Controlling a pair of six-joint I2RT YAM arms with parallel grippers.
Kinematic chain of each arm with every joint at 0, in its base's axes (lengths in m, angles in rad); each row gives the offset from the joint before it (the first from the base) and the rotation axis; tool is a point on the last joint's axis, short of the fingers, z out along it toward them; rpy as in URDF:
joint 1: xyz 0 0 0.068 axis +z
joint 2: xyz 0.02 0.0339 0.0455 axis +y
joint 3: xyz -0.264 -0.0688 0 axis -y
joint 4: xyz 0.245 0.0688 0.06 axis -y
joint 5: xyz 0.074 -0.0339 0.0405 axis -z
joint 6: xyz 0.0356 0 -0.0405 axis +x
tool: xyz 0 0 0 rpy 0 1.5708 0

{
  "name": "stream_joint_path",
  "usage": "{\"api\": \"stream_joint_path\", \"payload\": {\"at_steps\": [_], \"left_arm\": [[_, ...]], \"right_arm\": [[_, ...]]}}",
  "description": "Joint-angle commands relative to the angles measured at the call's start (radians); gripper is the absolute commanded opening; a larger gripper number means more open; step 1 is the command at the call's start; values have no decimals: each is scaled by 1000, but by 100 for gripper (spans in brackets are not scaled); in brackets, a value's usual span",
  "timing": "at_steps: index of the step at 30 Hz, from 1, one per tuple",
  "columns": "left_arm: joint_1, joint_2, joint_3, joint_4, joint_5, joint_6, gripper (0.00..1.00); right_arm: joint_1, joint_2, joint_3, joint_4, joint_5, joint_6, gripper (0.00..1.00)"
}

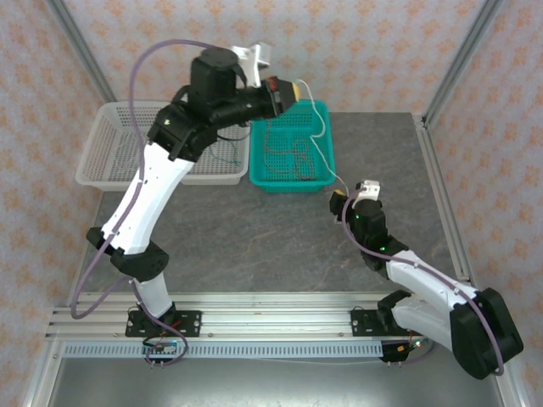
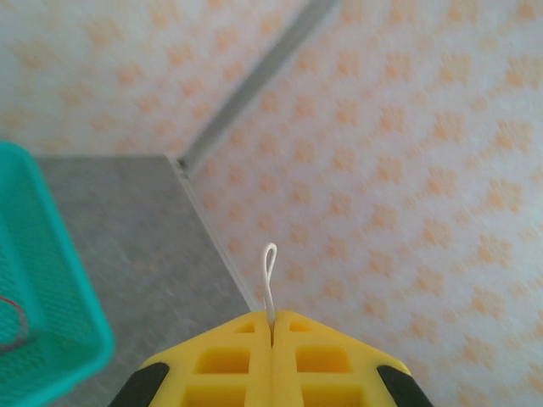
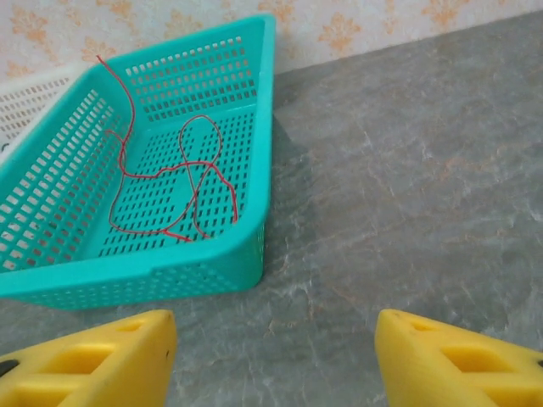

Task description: Untangle the cables

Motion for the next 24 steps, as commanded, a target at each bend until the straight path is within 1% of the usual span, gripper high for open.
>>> {"api": "stream_joint_path", "payload": {"at_steps": [1, 2, 4, 5, 6, 8, 10, 14, 17, 22, 24], "left_arm": [[86, -51, 39, 6, -73, 46, 0], [115, -52, 46, 22, -72, 44, 0], [165, -42, 87, 26, -79, 59, 0], [190, -27, 123, 11, -93, 60, 0], [212, -14, 157, -2, -102, 91, 0], [273, 16, 223, -20, -96, 86, 0], [329, 32, 262, -9, -83, 75, 0], [451, 29, 274, 52, -84, 71, 0], [533, 21, 274, 74, -115, 72, 0], [662, 20, 264, 36, -201, 94, 0], [715, 24, 247, 25, -199, 91, 0]], "right_arm": [[-1, -105, -16, -5, -62, 26, 78], [-1, -138, -26, -2, -108, 13, 83], [0, -195, -38, 4, -191, -3, 89], [0, -222, -42, 0, -226, -2, 91], [-2, -244, -44, -2, -263, -5, 92], [-1, -283, -51, -3, -341, -6, 93], [-2, -303, -56, -3, -371, 5, 93], [-1, -310, -65, 7, -351, 35, 93], [-1, -300, -67, 17, -348, 43, 93], [-1, -285, -53, 10, -353, 43, 93], [-1, -279, -48, 7, -355, 41, 93]]}}
